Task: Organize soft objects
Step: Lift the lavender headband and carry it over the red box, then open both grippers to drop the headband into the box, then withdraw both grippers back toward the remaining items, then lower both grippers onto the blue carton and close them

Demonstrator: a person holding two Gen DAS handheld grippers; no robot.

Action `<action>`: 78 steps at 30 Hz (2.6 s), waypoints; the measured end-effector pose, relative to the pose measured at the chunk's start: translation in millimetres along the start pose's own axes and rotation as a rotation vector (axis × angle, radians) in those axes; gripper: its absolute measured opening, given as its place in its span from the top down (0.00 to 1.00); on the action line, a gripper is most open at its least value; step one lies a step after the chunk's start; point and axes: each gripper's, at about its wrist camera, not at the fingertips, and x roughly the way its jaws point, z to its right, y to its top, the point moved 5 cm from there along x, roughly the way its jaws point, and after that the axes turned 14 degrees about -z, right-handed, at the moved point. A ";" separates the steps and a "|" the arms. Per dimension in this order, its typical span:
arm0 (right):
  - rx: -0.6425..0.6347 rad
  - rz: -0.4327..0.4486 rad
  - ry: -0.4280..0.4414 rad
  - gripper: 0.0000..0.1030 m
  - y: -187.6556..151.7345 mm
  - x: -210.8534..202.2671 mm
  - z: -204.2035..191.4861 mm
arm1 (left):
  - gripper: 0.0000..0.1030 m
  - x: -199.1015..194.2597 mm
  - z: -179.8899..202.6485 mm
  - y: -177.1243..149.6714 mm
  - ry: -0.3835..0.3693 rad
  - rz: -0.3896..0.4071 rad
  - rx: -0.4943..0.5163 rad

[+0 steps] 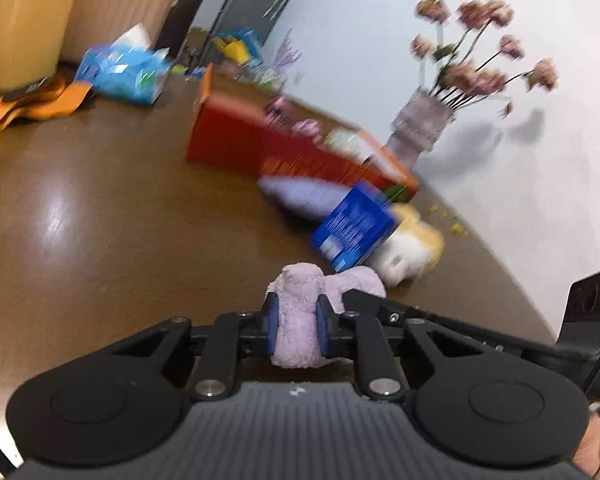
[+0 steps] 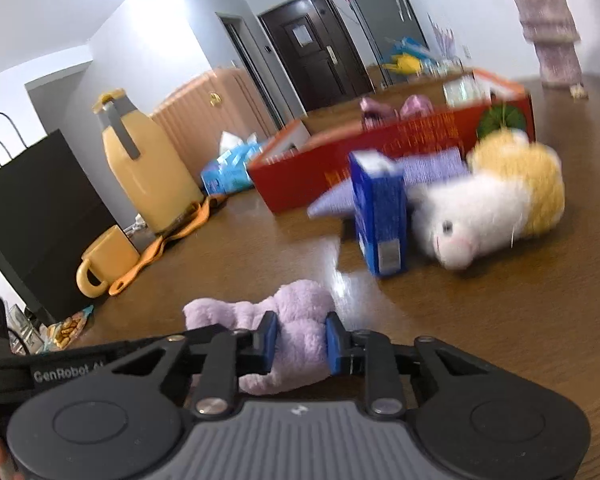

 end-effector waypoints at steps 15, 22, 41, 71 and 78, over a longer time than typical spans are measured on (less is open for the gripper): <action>-0.017 -0.016 -0.007 0.77 268.3 67.3 44.3 | 0.82 81.3 12.6 258.0 0.091 0.013 0.079; 0.011 -0.241 -0.065 0.77 285.7 188.1 77.3 | 0.82 169.3 -35.2 275.0 0.351 -0.144 0.105; -0.002 -0.255 -0.146 0.57 298.2 138.4 80.4 | 0.58 120.2 -24.2 282.8 0.463 -0.068 0.137; -0.275 0.184 -0.138 0.20 48.6 -124.5 35.6 | 0.01 -47.2 41.5 27.5 0.340 0.250 0.173; -0.245 0.144 -0.143 0.20 31.2 -90.7 34.2 | 0.01 -32.4 47.4 19.2 0.339 0.223 0.226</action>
